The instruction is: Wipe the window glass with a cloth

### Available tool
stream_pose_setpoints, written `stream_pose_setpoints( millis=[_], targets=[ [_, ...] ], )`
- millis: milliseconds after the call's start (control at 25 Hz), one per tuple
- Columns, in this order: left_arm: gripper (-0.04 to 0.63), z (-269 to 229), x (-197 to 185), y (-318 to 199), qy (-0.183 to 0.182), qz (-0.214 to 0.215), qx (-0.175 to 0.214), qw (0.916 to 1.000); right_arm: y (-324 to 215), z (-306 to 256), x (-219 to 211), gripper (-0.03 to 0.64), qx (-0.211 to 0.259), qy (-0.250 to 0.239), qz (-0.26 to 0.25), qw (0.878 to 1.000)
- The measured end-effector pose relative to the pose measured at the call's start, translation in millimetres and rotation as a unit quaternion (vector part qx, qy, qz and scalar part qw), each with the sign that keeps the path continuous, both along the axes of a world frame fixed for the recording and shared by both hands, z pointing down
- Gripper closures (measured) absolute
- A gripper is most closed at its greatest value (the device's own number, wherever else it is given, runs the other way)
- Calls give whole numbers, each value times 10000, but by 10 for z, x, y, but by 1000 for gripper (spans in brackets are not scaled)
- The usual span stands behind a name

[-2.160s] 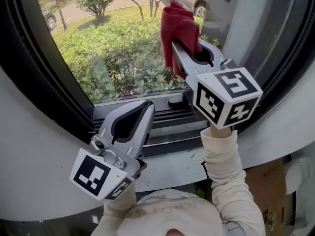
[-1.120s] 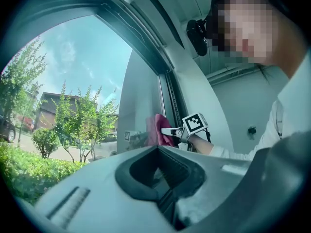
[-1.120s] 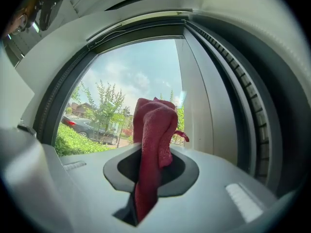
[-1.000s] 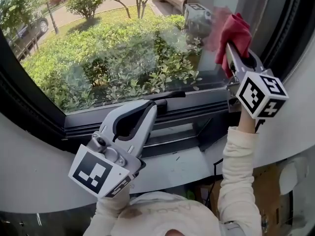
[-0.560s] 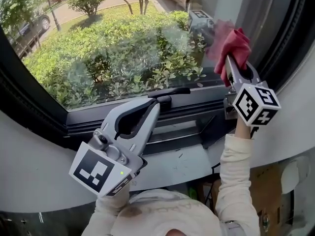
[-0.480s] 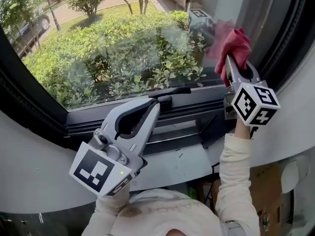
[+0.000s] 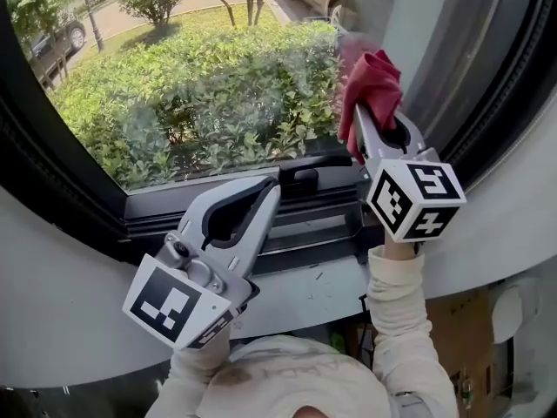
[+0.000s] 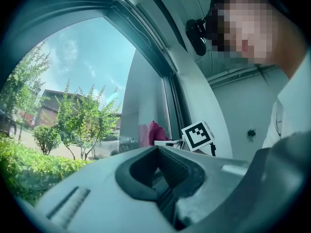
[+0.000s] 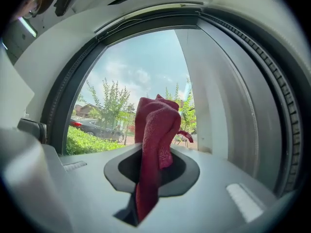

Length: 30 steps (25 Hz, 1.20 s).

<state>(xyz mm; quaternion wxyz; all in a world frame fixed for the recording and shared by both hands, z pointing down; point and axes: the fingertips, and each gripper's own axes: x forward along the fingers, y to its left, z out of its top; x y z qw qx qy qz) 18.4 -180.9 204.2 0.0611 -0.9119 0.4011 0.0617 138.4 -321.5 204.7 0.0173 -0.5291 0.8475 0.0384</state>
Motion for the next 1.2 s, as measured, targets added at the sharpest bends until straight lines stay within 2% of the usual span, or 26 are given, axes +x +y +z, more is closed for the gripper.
stream_pose_setpoints(
  millis=[160, 320, 640, 1200],
  targets=[
    [593, 15, -245, 48, 101, -106, 32, 9999, 79, -11, -396, 552, 44, 16, -288, 9996],
    [593, 19, -540, 152, 176, -249, 74, 9995, 197, -30, -809, 552, 150, 233, -352, 9990],
    [593, 66, -1143, 408, 274, -505, 120, 9983, 467, -11, -1705, 551, 262, 340, -721, 9965],
    [594, 54, -1633, 673, 358, -601, 168, 9974, 814, -55, -3053, 545, 384, 758, -1549, 9843]
  ],
)
